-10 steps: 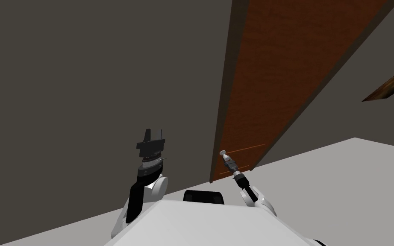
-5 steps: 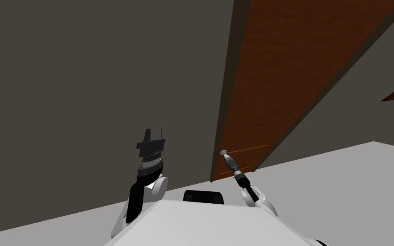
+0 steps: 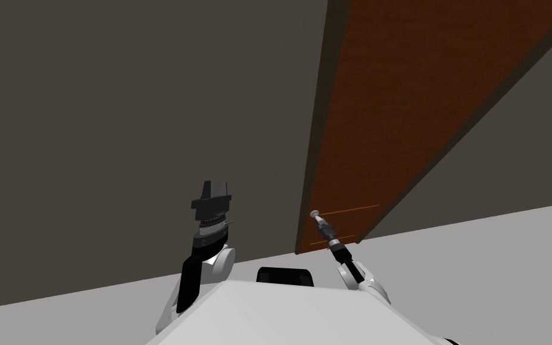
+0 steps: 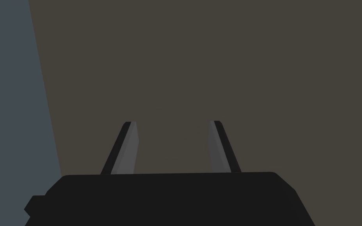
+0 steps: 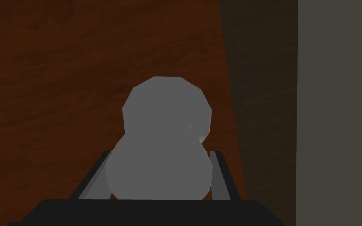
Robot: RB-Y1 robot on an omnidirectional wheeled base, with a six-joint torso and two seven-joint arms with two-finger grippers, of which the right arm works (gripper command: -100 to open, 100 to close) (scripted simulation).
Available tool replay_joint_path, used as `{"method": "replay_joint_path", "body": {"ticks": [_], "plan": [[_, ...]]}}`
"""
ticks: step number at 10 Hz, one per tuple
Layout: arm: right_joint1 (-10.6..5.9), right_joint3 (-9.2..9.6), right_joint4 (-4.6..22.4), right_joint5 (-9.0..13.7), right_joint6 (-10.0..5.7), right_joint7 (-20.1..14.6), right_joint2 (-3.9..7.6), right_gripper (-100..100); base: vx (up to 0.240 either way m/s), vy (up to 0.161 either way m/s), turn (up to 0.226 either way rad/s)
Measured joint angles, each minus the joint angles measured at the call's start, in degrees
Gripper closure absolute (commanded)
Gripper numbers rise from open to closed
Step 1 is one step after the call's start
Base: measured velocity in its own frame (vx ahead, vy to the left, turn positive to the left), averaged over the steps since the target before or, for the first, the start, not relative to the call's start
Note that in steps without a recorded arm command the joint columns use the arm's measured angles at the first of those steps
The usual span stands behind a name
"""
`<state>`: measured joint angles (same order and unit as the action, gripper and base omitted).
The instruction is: Pull the door open
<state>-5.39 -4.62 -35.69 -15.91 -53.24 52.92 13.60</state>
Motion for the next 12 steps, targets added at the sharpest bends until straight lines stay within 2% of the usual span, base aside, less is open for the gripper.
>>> {"method": "replay_joint_path", "body": {"ticks": [2,4,5,6,8,9,12], "plan": [[-0.79,0.04,1.4,1.3,-0.49,-3.0,0.25,100,-0.055,-0.02,0.101],[-0.21,0.32,0.3,2.2,0.11,-5.8,0.43,100,-0.035,-0.016,0.046],[-0.51,0.35,0.9,2.7,-0.21,-7.0,0.48,100,-0.037,-0.021,0.104],[-0.03,0.52,0.0,3.3,0.19,-8.5,0.44,100,-0.026,-0.017,0.043],[-0.16,0.65,0.4,4.2,-0.11,-11.1,0.69,100,-0.04,-0.018,0.096],[0.42,0.84,-1.0,4.8,0.68,-12.6,0.65,100,-0.029,-0.014,0.047],[-1.26,0.84,2.6,6.1,-1.05,-16.1,1.2,100,-0.027,-0.013,0.036]]}}
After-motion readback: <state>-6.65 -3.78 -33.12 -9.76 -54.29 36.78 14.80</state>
